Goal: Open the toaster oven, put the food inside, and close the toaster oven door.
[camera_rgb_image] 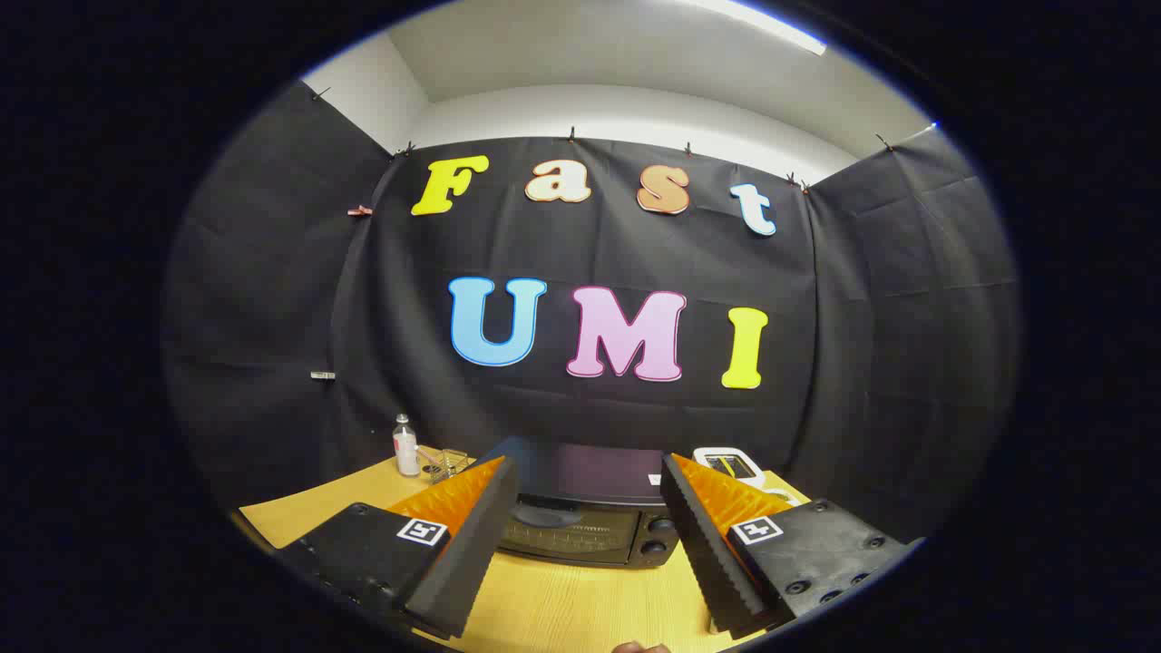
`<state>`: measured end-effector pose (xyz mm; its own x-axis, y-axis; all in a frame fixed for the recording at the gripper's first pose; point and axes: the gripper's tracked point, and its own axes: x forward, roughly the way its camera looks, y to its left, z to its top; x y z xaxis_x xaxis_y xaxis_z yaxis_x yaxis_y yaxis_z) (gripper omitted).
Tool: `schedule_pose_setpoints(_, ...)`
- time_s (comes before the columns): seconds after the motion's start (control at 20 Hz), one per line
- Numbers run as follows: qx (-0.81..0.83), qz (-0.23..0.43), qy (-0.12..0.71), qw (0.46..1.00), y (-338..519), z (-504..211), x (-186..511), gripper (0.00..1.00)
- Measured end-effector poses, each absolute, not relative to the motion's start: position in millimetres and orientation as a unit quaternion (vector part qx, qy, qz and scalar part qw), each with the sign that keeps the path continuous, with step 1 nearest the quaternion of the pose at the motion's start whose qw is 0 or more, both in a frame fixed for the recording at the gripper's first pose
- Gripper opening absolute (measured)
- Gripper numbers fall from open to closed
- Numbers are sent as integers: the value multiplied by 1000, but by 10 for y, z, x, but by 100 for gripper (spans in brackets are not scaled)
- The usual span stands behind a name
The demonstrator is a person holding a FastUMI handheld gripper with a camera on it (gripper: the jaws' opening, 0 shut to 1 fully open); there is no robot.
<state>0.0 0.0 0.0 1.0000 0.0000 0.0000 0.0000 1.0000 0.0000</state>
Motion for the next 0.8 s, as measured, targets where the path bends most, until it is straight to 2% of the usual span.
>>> schedule_pose_setpoints(0.8,11,18,14,1000,165,-42,97,97)
